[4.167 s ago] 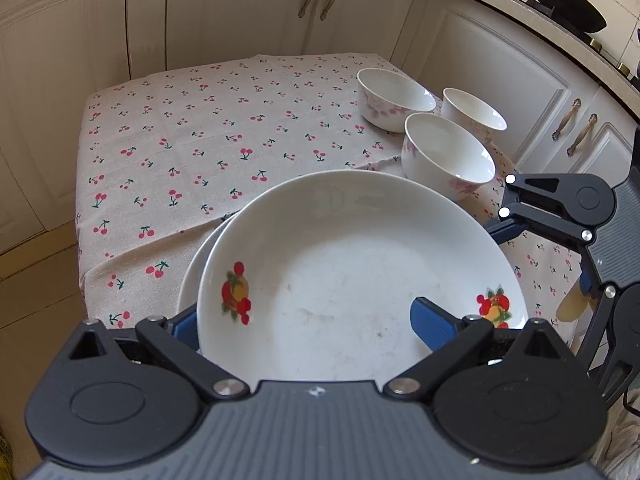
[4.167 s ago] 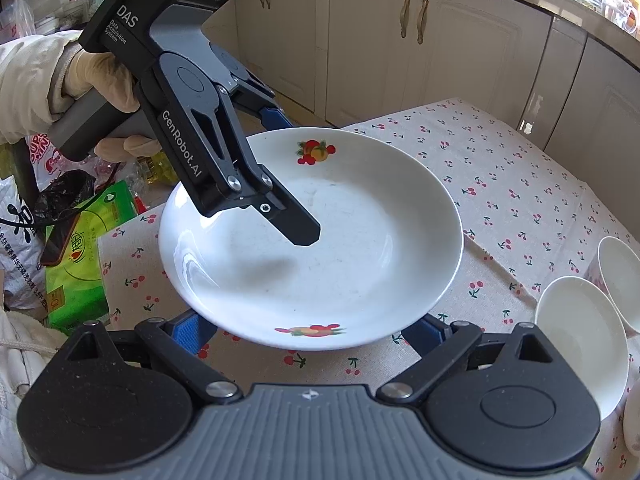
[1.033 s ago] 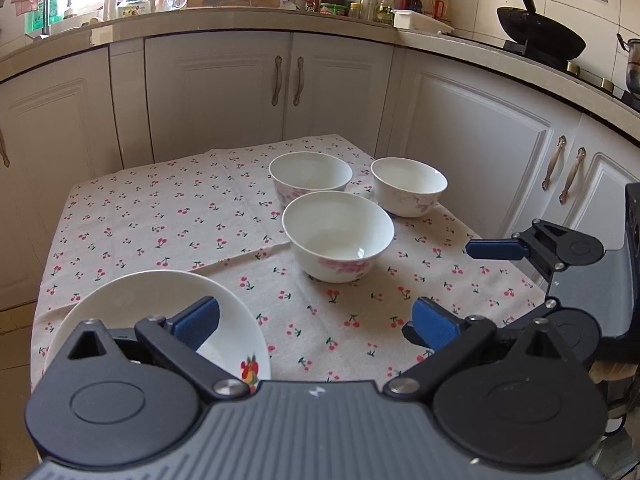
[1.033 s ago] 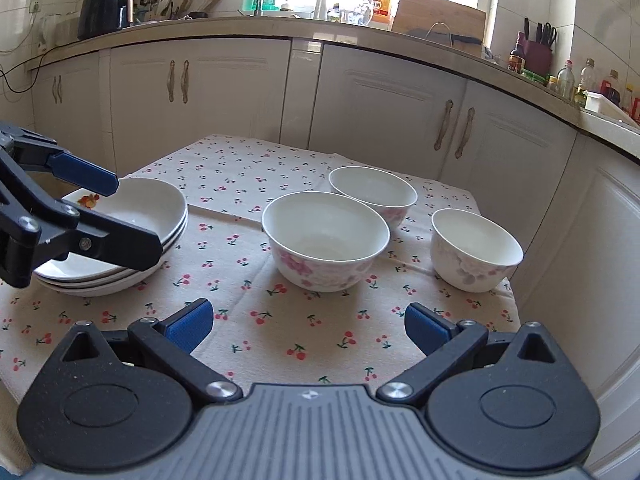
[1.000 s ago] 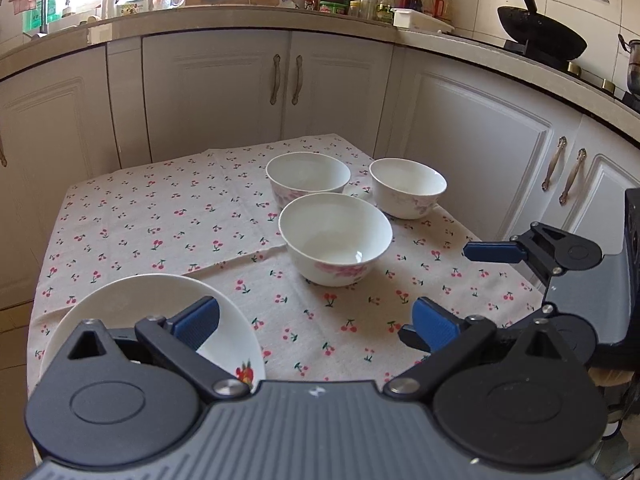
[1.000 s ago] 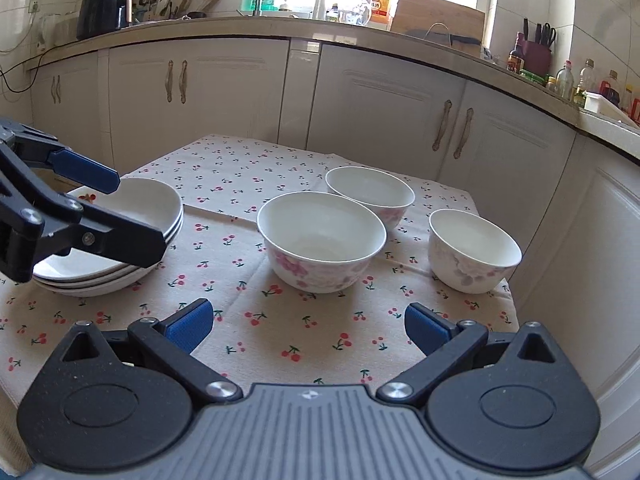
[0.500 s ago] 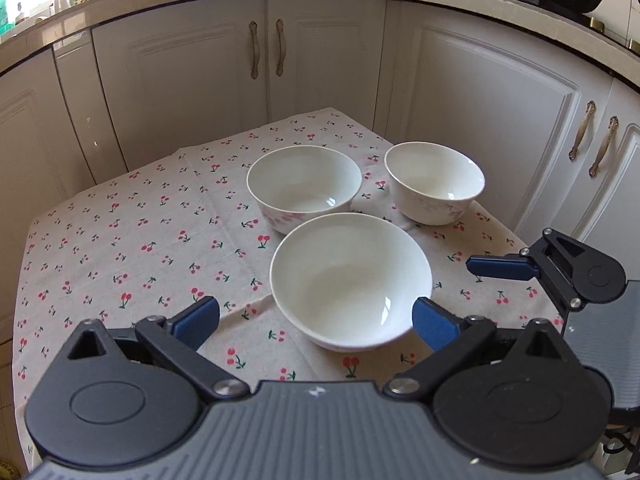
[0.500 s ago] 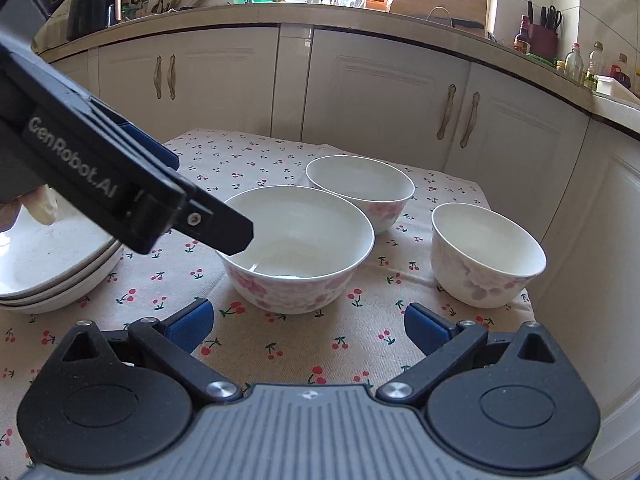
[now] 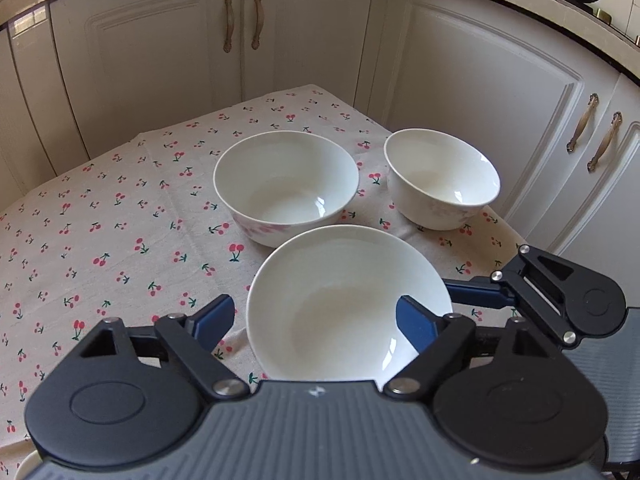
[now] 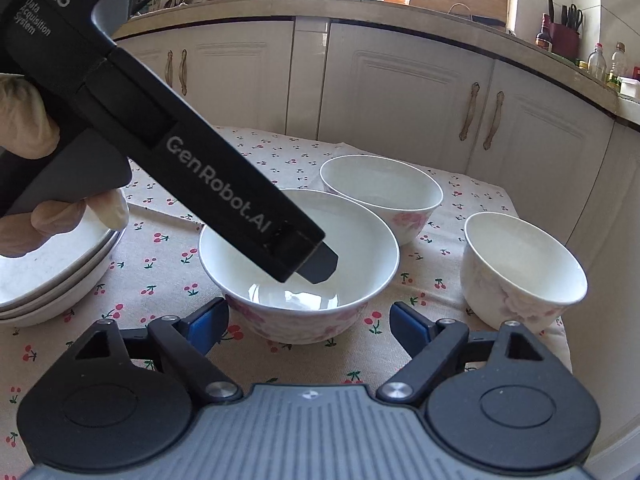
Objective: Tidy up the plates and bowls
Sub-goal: 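Grasp the rim of a pink-flowered white bowl with the left tool, then lift the bowl with the left tool and carry it toward the plate stack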
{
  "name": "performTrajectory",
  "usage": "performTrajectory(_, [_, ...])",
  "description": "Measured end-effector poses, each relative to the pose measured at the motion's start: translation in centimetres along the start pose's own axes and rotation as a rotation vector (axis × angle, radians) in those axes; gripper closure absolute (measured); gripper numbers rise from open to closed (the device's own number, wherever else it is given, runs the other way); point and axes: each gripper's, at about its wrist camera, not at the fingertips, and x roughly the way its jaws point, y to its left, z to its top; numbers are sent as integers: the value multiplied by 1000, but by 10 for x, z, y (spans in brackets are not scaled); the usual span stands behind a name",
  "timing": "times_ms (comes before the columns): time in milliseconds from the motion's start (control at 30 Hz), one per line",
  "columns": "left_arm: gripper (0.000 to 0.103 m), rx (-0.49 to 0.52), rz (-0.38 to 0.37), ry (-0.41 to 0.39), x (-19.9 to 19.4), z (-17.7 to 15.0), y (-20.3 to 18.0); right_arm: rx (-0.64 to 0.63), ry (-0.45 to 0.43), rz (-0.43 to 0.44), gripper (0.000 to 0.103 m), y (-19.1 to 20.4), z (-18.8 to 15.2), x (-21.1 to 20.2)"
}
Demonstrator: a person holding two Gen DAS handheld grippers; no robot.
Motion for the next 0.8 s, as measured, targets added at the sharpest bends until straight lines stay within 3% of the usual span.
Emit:
performTrajectory(167, [18,8,-37,6,4,3,0,-4,-4,24,20,4,2,-1])
performTrajectory(800, [18,30,-59,14,6,2,0,-3,3,29,20,0,6,2])
